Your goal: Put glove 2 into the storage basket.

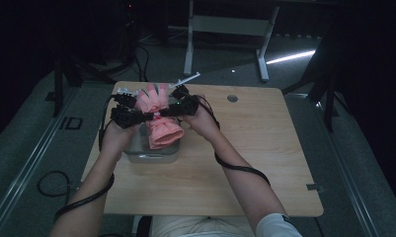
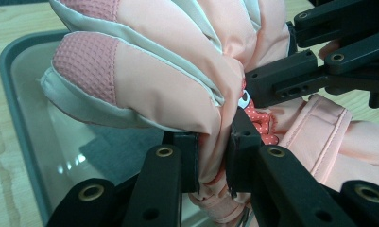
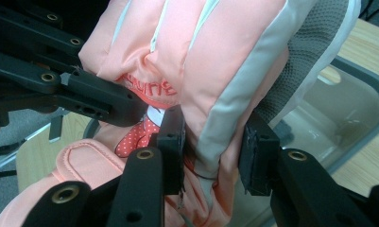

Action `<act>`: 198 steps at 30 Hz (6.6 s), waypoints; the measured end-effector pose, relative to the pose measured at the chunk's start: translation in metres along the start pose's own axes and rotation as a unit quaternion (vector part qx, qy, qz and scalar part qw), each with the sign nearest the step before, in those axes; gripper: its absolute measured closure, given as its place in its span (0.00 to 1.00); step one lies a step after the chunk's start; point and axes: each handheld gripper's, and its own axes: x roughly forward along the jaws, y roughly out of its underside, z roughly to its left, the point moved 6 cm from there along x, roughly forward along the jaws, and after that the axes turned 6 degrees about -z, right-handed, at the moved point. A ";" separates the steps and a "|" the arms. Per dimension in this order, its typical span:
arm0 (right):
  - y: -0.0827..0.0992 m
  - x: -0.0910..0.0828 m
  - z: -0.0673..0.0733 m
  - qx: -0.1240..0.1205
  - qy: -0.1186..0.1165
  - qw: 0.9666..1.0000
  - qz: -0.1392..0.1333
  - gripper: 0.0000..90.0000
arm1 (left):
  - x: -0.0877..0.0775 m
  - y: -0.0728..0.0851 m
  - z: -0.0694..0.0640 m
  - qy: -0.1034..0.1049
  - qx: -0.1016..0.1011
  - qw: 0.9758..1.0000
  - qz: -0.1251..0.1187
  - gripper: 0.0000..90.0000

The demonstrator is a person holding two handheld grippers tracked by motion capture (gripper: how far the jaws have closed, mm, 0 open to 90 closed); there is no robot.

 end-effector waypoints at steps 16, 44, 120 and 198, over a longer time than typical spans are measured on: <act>0.011 0.038 -0.017 0.007 0.015 0.999 0.033 0.73 | 0.032 0.018 0.030 0.008 -0.033 0.999 0.016 0.86; 0.034 0.071 -0.038 0.042 0.032 0.997 0.063 0.56 | 0.056 0.037 0.052 -0.034 -0.050 0.997 0.048 0.58; 0.097 -0.042 -0.091 0.003 0.095 0.995 -0.022 0.16 | 0.025 0.029 -0.106 0.082 0.112 0.988 -0.065 0.01; 0.222 -0.117 -0.177 0.059 0.316 0.944 -0.072 0.15 | 0.092 0.161 -0.149 0.131 0.207 0.969 -0.030 0.01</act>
